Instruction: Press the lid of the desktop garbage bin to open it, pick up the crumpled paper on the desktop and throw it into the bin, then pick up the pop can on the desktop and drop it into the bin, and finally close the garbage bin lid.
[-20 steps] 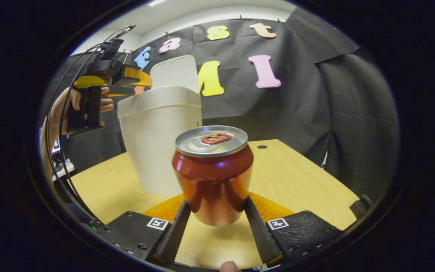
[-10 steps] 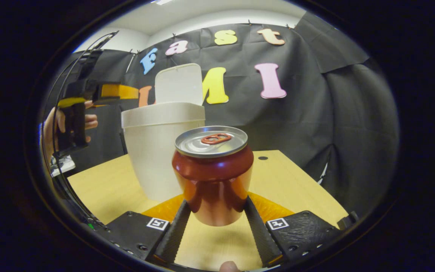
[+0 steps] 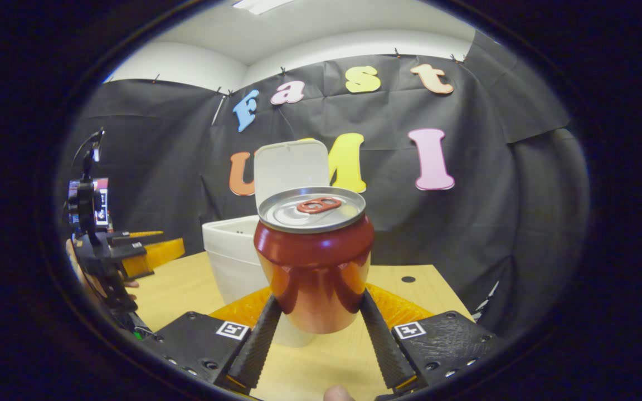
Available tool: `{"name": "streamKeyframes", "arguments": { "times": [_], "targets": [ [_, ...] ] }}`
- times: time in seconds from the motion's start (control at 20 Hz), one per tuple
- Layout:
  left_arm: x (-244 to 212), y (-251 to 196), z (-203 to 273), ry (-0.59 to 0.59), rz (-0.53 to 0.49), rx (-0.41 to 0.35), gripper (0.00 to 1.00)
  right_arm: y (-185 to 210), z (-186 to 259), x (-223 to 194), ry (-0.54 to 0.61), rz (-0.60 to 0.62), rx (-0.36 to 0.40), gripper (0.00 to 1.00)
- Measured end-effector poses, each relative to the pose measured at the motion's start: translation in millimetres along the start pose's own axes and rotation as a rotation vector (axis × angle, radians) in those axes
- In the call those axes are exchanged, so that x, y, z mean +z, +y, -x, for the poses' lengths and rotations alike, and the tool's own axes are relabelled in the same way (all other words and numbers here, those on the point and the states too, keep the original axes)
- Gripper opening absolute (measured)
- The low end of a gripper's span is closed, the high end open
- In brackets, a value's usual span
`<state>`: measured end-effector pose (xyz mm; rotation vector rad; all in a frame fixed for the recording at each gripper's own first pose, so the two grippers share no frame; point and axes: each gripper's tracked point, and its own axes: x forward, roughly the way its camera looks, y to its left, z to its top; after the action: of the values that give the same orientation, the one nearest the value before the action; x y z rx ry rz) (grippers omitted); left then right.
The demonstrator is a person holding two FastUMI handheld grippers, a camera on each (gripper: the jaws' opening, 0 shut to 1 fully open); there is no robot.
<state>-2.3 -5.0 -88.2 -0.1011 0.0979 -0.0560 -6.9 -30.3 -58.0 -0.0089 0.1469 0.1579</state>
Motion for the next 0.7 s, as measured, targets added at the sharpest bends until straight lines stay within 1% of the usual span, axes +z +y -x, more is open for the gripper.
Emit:
{"name": "streamKeyframes", "arguments": {
  "times": [0.15, 0.3, 0.5, 0.6, 0.7],
  "targets": [
    [-7.1, 9.7, 8.0, 0.002, 0.014, 0.019, 0.98, 4.3, -20.3, 39.6, -0.034, -0.006, 0.022, 0.79],
    [-10.5, 20.3, 11.9, 0.0, 0.017, 0.038, 0.98, 17.1, -46.3, 73.9, -0.078, 0.033, 0.023, 0.78],
    [-15.0, 26.6, 13.6, 0.001, 0.022, 0.048, 0.98, 46.3, -84.4, 96.4, -0.083, 0.036, 0.066, 0.78],
    [-14.5, 35.7, 14.7, 0.003, 0.012, 0.061, 0.98, 60.7, -114.4, 99.9, -0.056, 0.057, 0.082, 0.78],
    [-11.3, 42.5, 16.1, -0.006, 0.005, 0.075, 0.99, 67.6, -137.0, 99.6, -0.015, 0.042, 0.098, 0.79]
  ]
}}
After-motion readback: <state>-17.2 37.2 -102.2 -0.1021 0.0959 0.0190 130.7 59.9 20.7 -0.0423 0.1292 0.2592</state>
